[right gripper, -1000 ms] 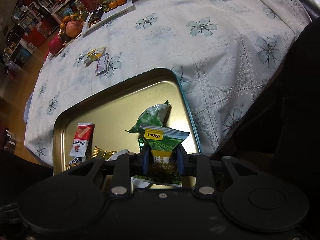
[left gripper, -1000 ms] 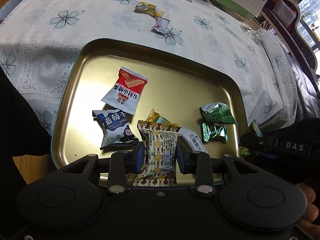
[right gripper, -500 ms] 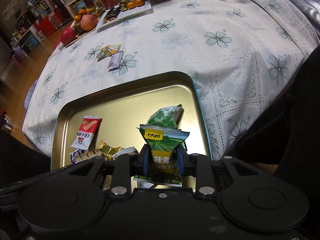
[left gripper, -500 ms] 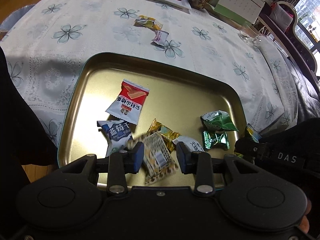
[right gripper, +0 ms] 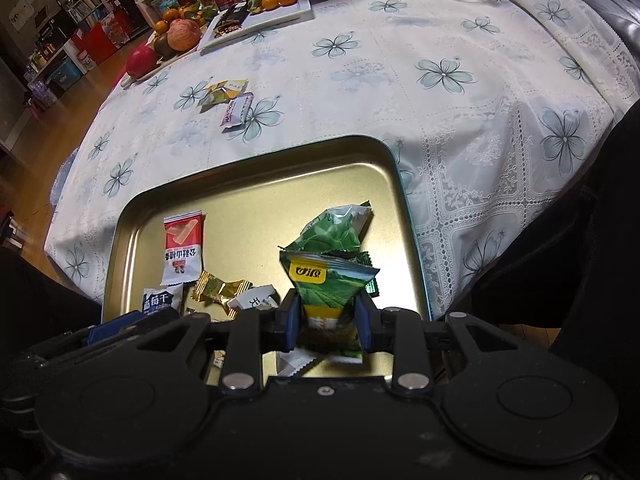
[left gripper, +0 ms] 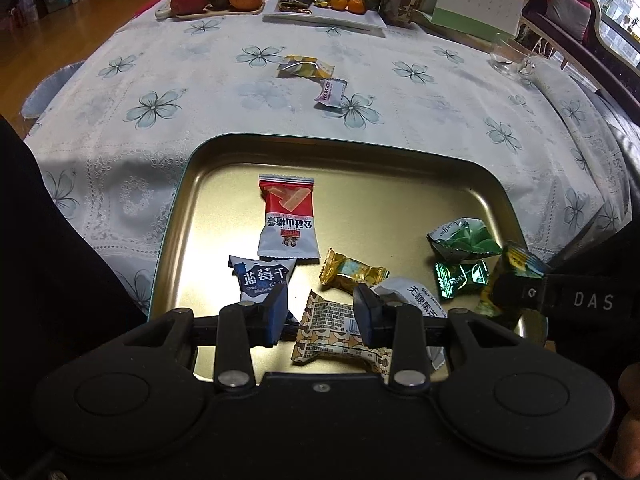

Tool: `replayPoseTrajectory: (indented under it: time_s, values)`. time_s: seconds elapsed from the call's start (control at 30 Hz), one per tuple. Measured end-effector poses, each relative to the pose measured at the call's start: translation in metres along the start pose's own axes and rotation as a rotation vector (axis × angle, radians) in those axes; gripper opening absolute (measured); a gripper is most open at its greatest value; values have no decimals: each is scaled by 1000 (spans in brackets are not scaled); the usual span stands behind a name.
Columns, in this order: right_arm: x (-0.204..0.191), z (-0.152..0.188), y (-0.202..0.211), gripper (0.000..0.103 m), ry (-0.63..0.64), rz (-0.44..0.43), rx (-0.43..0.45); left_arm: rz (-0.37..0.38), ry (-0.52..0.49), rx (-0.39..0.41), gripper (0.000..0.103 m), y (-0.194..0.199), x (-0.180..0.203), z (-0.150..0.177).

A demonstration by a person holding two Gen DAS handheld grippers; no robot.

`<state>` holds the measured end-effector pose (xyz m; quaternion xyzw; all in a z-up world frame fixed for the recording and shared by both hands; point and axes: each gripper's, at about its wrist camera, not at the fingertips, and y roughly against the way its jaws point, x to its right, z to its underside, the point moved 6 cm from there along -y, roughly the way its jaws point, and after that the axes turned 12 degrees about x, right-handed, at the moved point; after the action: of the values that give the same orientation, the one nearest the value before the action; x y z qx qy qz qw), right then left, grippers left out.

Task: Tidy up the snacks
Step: 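Carry both snacks over the gold tray and open both tools to drop them, then withdraw both open tools from the tray toward the last snacks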

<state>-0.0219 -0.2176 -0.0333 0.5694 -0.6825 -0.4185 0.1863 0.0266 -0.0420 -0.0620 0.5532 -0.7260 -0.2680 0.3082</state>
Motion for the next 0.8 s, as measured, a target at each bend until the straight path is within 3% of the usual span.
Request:
replayPoseTrajectory:
  time_s: [0.13, 0.4, 0.57, 0.8]
  values:
    - [-1, 0, 2, 50, 4, 6, 6, -21, -12, 3, 44, -1, -1, 1]
    - [-1, 1, -1, 50, 17, 11, -15, -67, -17, 23, 45, 0, -4, 1]
    - [-2, 2, -3, 54, 40, 29, -19, -139, -29, 70, 47, 4, -8, -2]
    - [-11, -1, 7, 58, 129, 72, 93, -229, -73, 150, 48, 11, -9, -6]
